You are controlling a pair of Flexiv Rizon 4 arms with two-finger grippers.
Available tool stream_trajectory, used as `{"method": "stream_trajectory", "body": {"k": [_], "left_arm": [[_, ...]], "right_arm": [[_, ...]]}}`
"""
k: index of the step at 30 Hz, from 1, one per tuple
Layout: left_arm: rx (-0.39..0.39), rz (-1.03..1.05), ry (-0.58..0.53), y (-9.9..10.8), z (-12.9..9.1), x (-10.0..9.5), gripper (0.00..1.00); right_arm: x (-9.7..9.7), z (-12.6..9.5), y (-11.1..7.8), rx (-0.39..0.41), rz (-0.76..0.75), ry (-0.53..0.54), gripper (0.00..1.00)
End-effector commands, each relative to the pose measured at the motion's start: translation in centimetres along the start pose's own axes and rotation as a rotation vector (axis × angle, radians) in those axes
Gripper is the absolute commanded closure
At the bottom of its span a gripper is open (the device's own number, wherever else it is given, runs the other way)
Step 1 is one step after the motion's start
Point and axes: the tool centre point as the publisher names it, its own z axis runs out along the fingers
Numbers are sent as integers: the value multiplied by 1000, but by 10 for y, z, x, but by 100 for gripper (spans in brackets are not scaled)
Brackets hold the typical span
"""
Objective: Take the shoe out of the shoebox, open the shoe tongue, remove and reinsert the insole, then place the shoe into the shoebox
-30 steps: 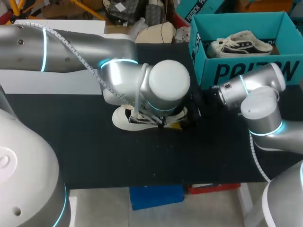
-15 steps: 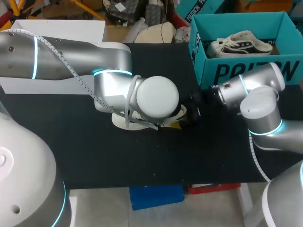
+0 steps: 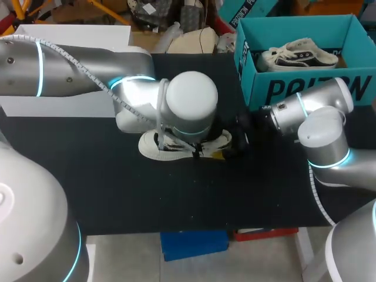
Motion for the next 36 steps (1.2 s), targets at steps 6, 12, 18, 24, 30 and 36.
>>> {"method": "stream_trajectory", "body": {"k": [6,12,18,24,30,36], "left_arm": [[108,74,360,17,-21,-16,100],[143,107,418,20,-52,-9,100],[154,143,434,14,-64,-1,100],[139,164,412,1,-55,12,100],[135,130,371,-9,-46,14,100],[139,143,357,-12,-39,10,100]], "right_arm": [[5,0,-3,1,0,2,100],[5,0,-3,1,0,2,100],[5,0,-3,1,0,2,100],[5,0,-3,1,0,2,100],[5,0,-3,1,0,2,100],[5,0,-3,1,0,2,100]]}}
